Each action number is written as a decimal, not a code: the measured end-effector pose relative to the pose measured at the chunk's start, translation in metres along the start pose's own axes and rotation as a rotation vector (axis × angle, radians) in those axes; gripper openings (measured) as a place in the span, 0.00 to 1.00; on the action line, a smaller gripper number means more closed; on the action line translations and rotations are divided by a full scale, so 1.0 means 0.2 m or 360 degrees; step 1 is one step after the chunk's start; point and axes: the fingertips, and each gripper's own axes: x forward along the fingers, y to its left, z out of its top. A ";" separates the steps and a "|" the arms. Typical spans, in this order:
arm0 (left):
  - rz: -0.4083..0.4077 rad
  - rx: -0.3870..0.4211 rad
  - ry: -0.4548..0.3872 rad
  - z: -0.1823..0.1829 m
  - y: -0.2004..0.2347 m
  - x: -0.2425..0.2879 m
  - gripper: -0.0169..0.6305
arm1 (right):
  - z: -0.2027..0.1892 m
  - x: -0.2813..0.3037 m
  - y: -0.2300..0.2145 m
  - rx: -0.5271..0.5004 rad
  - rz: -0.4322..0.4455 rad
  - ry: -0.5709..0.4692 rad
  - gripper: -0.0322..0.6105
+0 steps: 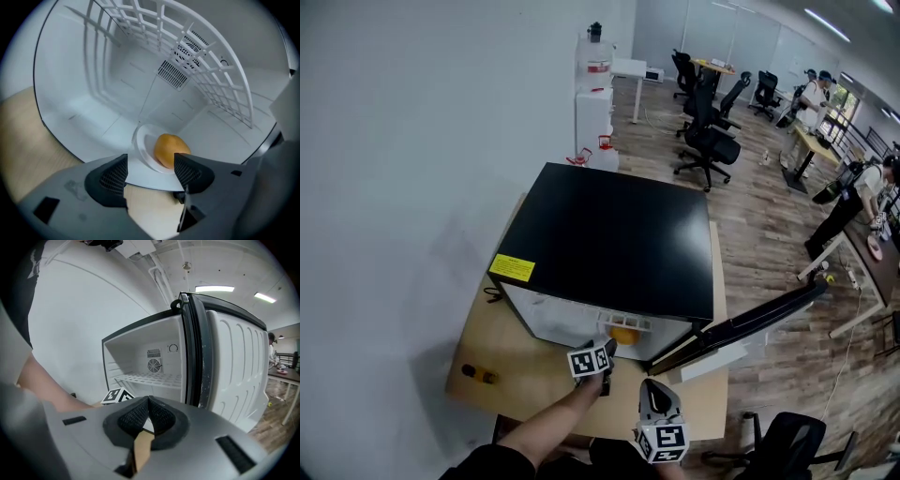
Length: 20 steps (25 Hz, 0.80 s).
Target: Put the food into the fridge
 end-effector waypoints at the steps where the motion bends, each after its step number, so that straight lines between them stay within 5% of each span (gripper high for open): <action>1: -0.0009 -0.0002 0.0017 -0.01 0.00 0.00 0.46 | 0.00 -0.01 0.01 0.0004 -0.0002 -0.0001 0.14; 13: -0.0026 0.0097 -0.0042 -0.07 -0.04 -0.22 0.46 | -0.07 -0.23 0.04 0.0032 -0.0124 -0.0035 0.14; 20: -0.0143 0.0353 -0.0173 -0.03 -0.20 -0.58 0.46 | 0.02 -0.39 0.02 0.0066 -0.0212 -0.0156 0.14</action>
